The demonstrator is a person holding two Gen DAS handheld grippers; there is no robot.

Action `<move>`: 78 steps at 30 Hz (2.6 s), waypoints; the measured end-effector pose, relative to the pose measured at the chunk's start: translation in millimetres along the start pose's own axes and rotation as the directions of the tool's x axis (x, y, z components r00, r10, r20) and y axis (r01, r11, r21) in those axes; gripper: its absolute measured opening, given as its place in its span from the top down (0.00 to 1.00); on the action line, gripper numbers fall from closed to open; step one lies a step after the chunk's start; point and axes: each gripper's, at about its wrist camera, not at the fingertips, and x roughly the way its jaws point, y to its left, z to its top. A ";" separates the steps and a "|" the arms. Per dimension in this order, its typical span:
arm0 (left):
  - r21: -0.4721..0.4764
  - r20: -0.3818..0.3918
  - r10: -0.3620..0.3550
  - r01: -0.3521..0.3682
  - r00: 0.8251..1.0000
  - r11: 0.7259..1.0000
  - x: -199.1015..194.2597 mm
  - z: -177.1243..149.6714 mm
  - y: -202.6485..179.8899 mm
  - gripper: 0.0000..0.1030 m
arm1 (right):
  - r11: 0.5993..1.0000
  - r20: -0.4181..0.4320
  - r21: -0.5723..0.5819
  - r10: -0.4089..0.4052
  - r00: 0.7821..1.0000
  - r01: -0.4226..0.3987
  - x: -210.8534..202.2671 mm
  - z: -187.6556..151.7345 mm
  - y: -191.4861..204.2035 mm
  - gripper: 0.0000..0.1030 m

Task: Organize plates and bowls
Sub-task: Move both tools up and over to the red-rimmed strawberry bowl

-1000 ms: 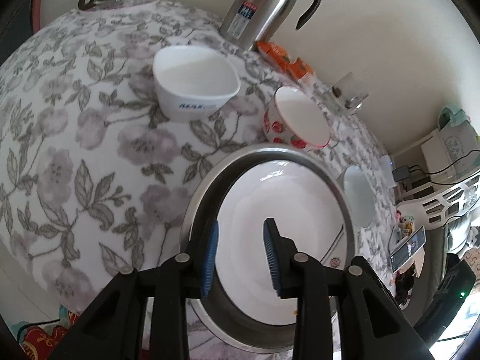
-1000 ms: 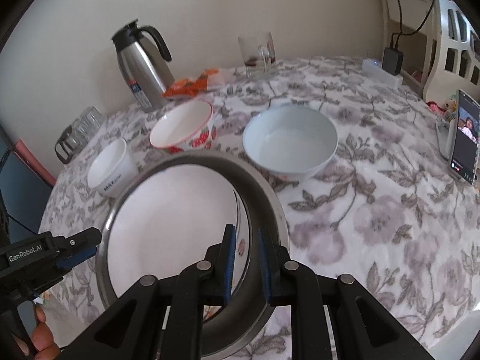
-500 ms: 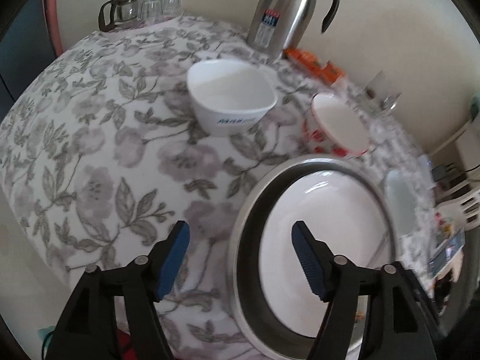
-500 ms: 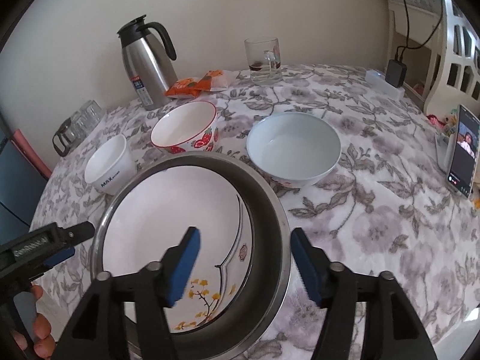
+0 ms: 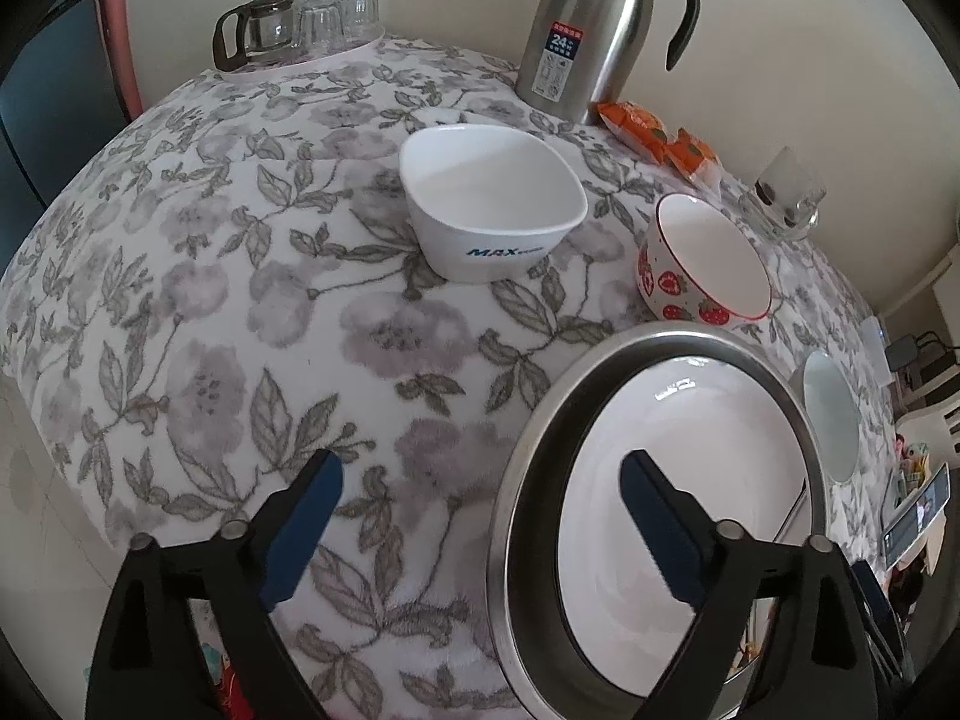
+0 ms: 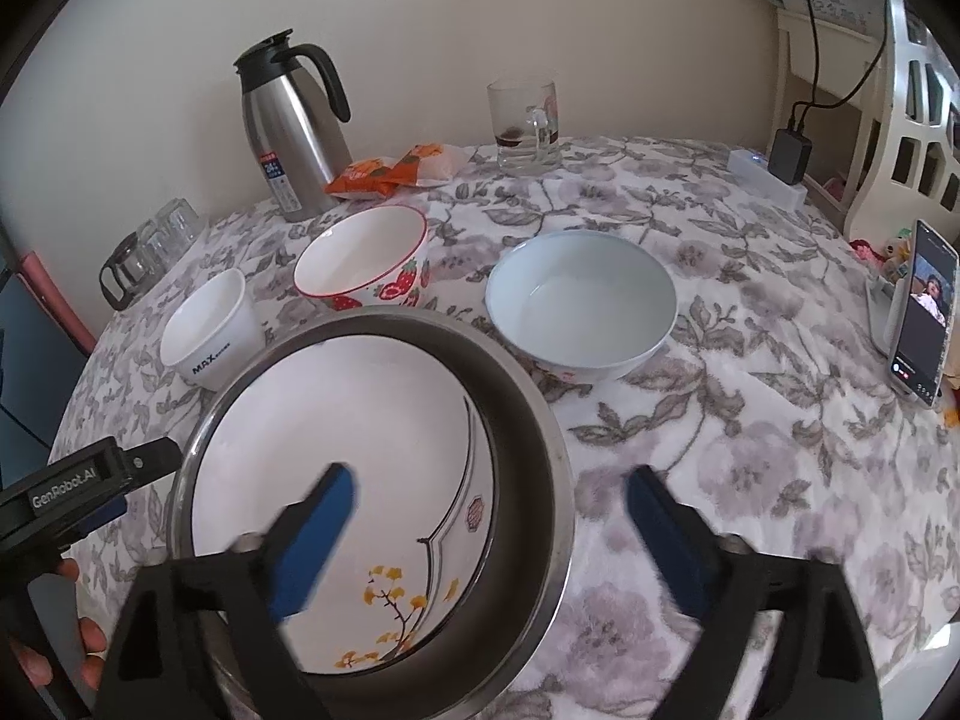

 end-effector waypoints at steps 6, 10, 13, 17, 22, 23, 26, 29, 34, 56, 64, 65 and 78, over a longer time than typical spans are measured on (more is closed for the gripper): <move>0.018 0.065 -0.006 0.005 0.998 1.000 -5.5 2.4 -1.7 0.02 | 1.000 0.021 0.016 0.001 1.000 -0.001 -2.7 1.8 -3.5 0.00; 0.017 0.048 -0.025 0.024 0.999 1.000 -4.6 5.1 -0.8 0.02 | 1.000 0.024 0.030 -0.002 1.000 0.001 -2.3 1.7 -7.4 0.00; -0.004 0.014 -0.011 0.011 1.000 1.000 0.4 6.7 4.3 0.02 | 0.997 0.025 0.071 -0.009 1.000 0.007 -3.0 3.4 -18.5 0.00; -0.006 -0.039 0.002 -0.002 0.999 1.000 11.0 5.8 7.0 0.02 | 0.988 0.003 0.156 -0.019 1.000 0.018 1.1 3.3 -38.2 0.00; -0.030 -0.070 0.014 -0.016 0.997 0.999 18.9 5.1 12.1 0.02 | 0.973 -0.058 0.231 -0.015 0.998 0.028 13.0 -0.7 -53.2 0.02; -0.038 -0.074 0.012 -0.015 0.997 0.999 19.9 5.0 13.4 0.02 | 0.969 -0.067 0.246 -0.009 0.998 0.025 14.9 -2.1 -55.4 0.04; -0.060 -0.088 -0.005 -0.001 0.996 0.998 23.2 5.3 17.6 0.05 | 0.962 -0.086 0.271 0.005 0.996 0.018 18.1 -5.1 -59.5 0.22; -0.075 -0.095 -0.027 0.020 0.995 0.997 24.2 5.5 19.6 0.20 | 0.960 -0.093 0.281 0.029 0.995 -0.002 19.3 -7.1 -60.4 0.44; -0.092 -0.096 -0.070 0.061 0.993 0.994 23.6 6.1 21.3 0.38 | 0.956 -0.091 0.287 0.093 0.992 -0.063 20.6 -8.1 -57.3 0.71; -0.076 -0.096 -0.200 0.193 0.975 0.978 29.4 11.7 7.9 0.83 | 0.974 -0.072 0.216 0.088 0.994 -0.071 20.6 -3.6 -44.7 0.89; -0.088 -0.091 -0.209 0.201 0.974 0.976 28.7 12.6 9.9 0.83 | 0.975 -0.075 0.211 0.083 0.994 -0.065 21.3 -2.3 -44.1 0.88; -0.088 -0.088 -0.205 0.197 0.975 0.976 27.6 12.8 10.5 0.83 | 0.974 -0.077 0.215 0.084 0.993 -0.066 21.1 -2.1 -44.6 0.88; -0.092 0.045 -0.205 0.208 0.978 0.974 -8.4 21.8 17.7 0.55 | 0.973 0.044 0.206 0.095 0.995 -0.102 -3.6 10.5 -43.9 0.88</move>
